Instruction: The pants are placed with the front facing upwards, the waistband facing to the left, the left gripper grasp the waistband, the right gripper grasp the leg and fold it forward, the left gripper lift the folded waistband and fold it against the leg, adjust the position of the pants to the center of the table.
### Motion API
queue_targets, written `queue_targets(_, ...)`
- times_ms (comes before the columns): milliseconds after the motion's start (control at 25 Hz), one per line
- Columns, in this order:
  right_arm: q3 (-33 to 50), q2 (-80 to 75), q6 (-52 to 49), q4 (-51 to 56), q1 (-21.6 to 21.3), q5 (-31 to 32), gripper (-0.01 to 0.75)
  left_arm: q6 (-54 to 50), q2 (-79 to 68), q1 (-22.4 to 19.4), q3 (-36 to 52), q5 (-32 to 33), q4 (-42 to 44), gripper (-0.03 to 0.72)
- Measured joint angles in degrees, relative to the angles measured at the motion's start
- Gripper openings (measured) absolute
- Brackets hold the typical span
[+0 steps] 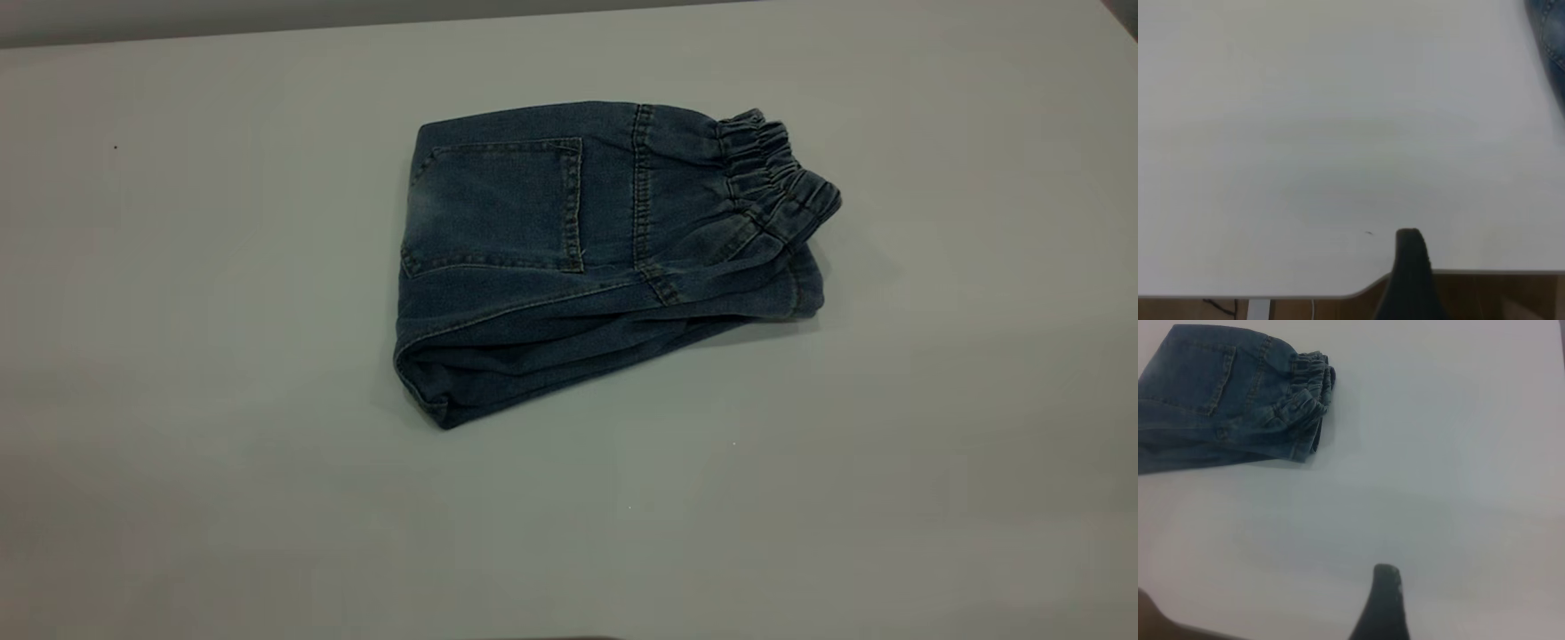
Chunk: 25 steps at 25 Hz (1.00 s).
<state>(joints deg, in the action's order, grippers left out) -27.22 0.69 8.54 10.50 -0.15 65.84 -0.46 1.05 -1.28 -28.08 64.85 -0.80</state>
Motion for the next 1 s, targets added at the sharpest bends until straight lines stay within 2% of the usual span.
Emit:
queue_targets(480,0.00,0.00,-4.99,-4.32,0.00,-0.15,0.549,0.00,0.00,0.00,0.00,0.00,0.00,0.507)
queue_targets(1000,0.00,0.00,-5.44,-4.47,0.00,-0.43,0.549,0.07,0.00,0.00,0.00,0.00,0.00,0.507)
